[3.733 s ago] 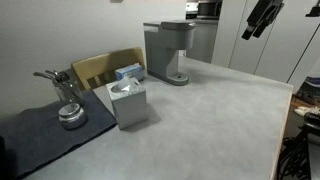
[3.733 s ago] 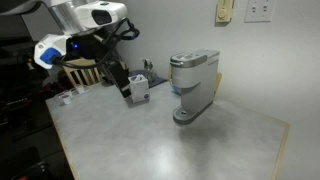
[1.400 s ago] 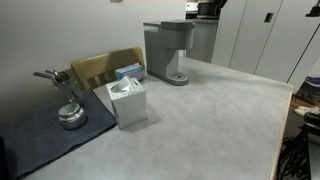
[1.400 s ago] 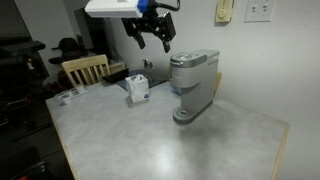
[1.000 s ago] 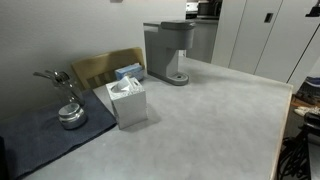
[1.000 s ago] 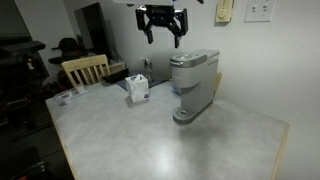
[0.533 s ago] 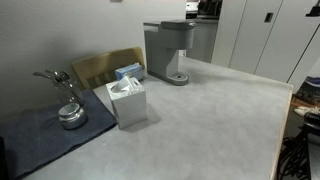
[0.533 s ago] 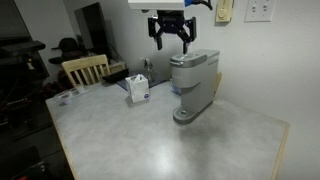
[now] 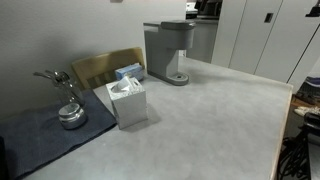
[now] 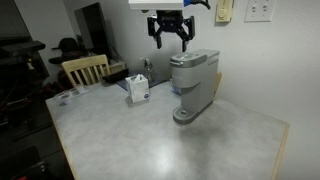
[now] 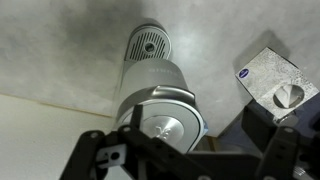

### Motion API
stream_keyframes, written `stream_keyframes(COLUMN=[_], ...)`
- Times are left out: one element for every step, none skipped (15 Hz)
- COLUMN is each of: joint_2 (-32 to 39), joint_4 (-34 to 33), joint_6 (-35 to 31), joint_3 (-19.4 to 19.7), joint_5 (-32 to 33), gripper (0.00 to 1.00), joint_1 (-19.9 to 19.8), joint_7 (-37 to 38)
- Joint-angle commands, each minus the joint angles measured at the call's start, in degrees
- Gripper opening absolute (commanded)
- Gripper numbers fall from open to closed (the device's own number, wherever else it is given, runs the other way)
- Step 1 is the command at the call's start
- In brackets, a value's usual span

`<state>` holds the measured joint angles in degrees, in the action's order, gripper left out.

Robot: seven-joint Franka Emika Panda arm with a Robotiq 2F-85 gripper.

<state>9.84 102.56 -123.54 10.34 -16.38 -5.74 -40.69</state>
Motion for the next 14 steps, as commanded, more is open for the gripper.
stream_keyframes(joint_2=[3.0,3.8,4.4,5.2,6.0,6.8,7.4,8.2,8.8,9.5,10.0,10.7,11.1,11.6], joint_4=[-3.8,-4.9,-6.0,-7.3,-8.4,-9.7,-10.6,-11.7,-12.5,-13.4,-14.0,-14.8,-15.4,-16.0], joint_6=[-1.9,-2.4,-2.8,-3.1,-3.6,-3.5,-3.7,-3.4,-3.5,-3.2,-3.3,-2.6,-2.0,-1.2], joint_3=[-2.4,-2.6,-2.9,-3.1,-3.4,-3.6,-3.9,-4.2,-4.4,-4.6,-4.7,-4.6,-4.2,-4.1], joint_5=[2.5,3.6,4.4,5.2,5.9,6.5,6.9,7.1,7.3,7.3,7.4,7.5,8.6,9.3], gripper=[0.75,0.73,0.72,0.64,0.58,0.50,0.45,0.37,0.30,0.24,0.15,0.09,0.01,0.02], joint_1=[-1.8,-1.9,-2.0,-2.1,-2.2,-2.3,-2.5,-2.6,-2.8,-2.9,-3.0,-3.0,-2.8,-2.7], joint_7=[0.8,0.9,0.8,0.8,0.8,0.9,0.8,0.9,0.8,1.5,2.3,4.1,7.4,9.8])
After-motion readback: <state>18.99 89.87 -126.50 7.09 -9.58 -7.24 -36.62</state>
